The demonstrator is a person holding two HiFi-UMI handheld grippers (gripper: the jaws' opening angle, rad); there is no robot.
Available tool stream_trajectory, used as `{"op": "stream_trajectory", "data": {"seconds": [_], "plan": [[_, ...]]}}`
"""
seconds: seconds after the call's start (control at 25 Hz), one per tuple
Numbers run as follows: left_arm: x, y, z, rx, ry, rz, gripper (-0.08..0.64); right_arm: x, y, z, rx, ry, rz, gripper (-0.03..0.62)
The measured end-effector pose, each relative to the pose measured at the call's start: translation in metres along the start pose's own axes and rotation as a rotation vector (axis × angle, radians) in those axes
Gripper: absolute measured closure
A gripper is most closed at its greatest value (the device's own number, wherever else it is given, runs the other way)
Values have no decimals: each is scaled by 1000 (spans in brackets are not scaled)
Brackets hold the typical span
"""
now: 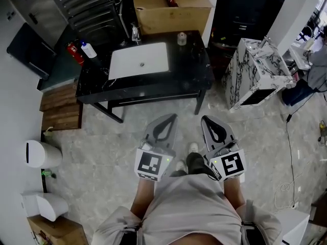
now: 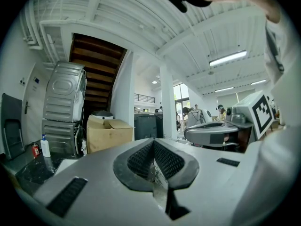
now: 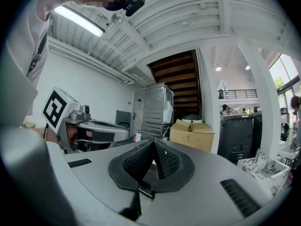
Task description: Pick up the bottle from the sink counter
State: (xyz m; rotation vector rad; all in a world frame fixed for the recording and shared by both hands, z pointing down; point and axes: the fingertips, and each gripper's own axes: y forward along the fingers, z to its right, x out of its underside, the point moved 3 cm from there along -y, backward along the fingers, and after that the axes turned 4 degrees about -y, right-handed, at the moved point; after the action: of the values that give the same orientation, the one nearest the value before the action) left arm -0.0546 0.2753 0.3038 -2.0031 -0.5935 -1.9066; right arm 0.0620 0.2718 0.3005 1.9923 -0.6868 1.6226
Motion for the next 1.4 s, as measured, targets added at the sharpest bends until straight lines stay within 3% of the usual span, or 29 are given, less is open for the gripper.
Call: {"op": "stream_trajectory", "data": {"seconds": [0.56,1.4], "plan": [[-1,54,-22,-24,4,-13,558,12,44,42,-30,8,7,597],[-9,157,-47,-114,31,-51,558,27,111,140,-103,39,35,597]]}}
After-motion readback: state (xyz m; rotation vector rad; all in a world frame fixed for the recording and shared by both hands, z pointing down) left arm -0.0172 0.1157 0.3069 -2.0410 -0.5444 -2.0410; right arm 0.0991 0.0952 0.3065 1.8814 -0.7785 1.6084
